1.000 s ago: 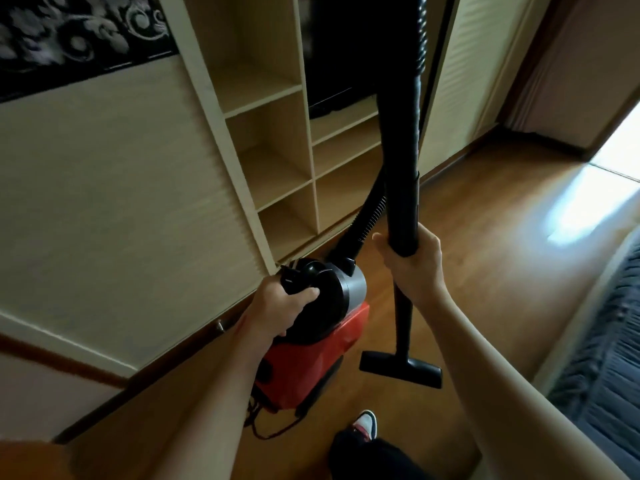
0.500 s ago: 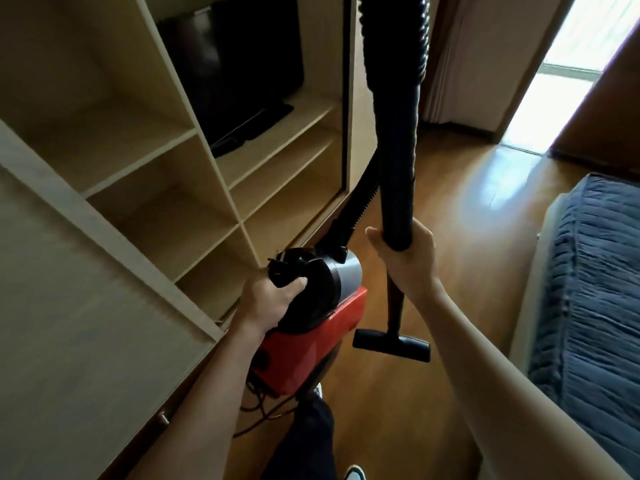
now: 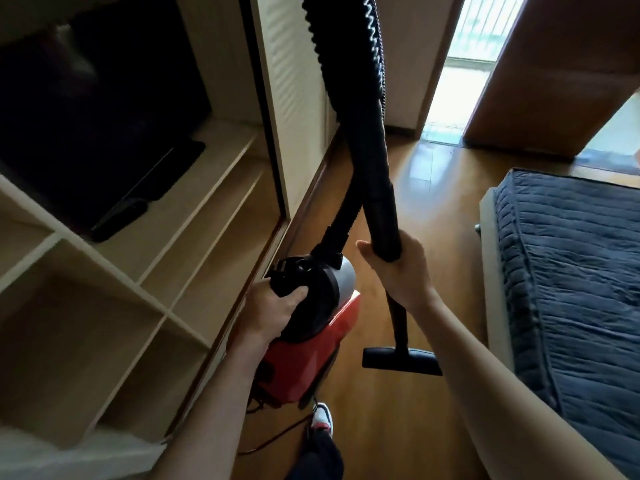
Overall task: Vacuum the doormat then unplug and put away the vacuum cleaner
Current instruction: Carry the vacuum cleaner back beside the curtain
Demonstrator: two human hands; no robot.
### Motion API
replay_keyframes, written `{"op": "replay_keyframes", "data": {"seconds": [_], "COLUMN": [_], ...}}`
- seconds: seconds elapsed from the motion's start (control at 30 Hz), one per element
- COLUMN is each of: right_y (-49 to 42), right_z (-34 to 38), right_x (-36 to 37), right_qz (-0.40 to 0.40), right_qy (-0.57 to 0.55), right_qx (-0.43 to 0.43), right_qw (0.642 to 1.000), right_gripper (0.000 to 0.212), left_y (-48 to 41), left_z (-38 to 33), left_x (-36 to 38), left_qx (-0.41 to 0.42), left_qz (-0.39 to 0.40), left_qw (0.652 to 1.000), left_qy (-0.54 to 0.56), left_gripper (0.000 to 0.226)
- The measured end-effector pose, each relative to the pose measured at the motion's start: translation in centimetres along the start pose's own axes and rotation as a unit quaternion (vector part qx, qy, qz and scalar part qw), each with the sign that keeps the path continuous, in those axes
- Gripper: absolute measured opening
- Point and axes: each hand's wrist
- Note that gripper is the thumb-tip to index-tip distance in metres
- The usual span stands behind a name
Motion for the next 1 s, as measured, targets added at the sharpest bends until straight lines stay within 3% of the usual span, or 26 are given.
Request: {"op": "replay_keyframes", "data": {"seconds": [0.23,0.37,0.5,0.63,0.8,1.0], "right_y": [-7.4,-11.5,-16.0,-21.0,-29.2,-40.1], "right_z": [-2.1,-4.5,-8.0,-11.3,-16.4,-22.5], "right_x": [1.9,2.0,1.6,0.3,-2.0,-6.0], "right_qz": [-0.044,-0.065,-0.084,-0.094,-0.098,-0.083], "right_qy": [0.006,0.011,0.017,0.028,0.042,0.042], "right_qx": [0.01,0.012,0.022,0.028,0.02,0.054], "right_qw": [0.999,0.998,0.996,0.995,0.994,0.994], "right_gripper": [0.037,0.022,0.038,0.038,0.02,0.027], "left_y": [-10.1,-14.8,-19.0,-23.3,-29.9,-38.0], "left_z": [-4.0,-6.1,-8.3,-10.6,-14.0,-19.1], "left_x": [1.6,3.5,6.3,10.4,17.0,26.0], "left_qx": [0.035,0.063,0.09,0.09,0.073,0.047], "left_qz": [0.044,0.058,0.074,0.072,0.059,0.051], "left_qw": [0.998,0.996,0.993,0.993,0.996,0.997], "left_qy": [0.005,0.008,0.003,0.0,-0.013,-0.033], "left_gripper": [0.034,0.031,0.026,0.024,0.025,0.035]}}
Point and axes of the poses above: each hand's wrist, its own y-axis away from the middle knuckle, its own x-axis out of the palm, z = x × y, and after that the axes turned 7 degrees about -z, right-handed
